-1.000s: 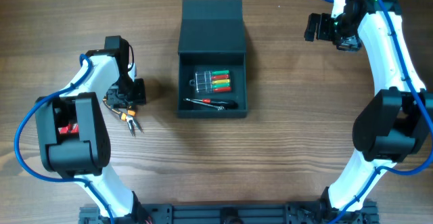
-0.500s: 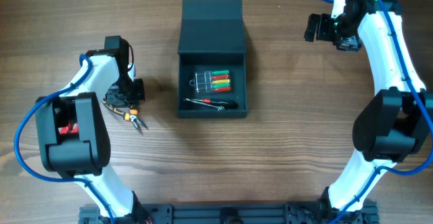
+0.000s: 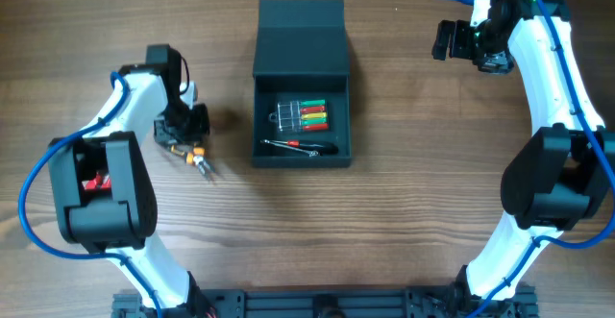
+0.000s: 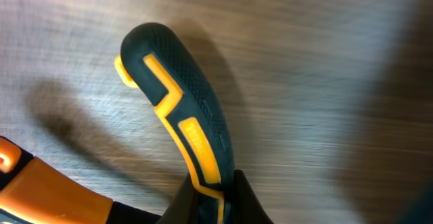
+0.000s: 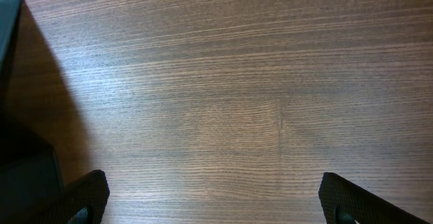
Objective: Pack container
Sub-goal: 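Carry the pliers into the green box and release them with left gripper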
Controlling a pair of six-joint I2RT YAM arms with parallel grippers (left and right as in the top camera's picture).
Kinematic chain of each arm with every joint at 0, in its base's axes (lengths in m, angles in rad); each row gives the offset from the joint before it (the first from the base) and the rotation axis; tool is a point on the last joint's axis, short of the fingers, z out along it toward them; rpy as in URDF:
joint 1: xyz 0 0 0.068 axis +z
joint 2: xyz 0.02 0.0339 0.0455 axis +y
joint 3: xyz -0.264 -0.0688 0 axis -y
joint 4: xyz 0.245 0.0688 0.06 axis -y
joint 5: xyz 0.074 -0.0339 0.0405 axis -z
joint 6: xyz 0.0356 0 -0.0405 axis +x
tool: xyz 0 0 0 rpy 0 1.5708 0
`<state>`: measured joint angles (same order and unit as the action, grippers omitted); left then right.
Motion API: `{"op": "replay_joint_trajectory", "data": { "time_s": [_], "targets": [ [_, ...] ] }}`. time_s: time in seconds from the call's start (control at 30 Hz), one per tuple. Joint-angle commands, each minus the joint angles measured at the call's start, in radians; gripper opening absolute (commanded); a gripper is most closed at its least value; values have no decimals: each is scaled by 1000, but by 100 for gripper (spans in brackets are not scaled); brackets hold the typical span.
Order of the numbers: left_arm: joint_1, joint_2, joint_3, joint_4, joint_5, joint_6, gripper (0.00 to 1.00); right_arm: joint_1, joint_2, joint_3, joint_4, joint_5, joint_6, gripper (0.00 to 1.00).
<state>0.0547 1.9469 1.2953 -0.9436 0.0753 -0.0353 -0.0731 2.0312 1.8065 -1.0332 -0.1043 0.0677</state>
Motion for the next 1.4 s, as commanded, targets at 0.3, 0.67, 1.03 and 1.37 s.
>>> {"op": "replay_joint_trajectory", "data": {
  "time_s": [0.3,0.67,1.03,1.37],
  "targets": [
    [-279,-278,426,-8,111,265,4,0,10,-2,-19,-16,13,100],
    [-593,-198,425,-84,43,740,4,0,10,-2,-33,-16,13,100],
    [-598,11,425,-220,47,739,4,0,10,-2,-49,-16,12,100],
    [-598,96,423,-240,63,734,4,0,10,-2,-57,-16,11,100]
  ]
}}
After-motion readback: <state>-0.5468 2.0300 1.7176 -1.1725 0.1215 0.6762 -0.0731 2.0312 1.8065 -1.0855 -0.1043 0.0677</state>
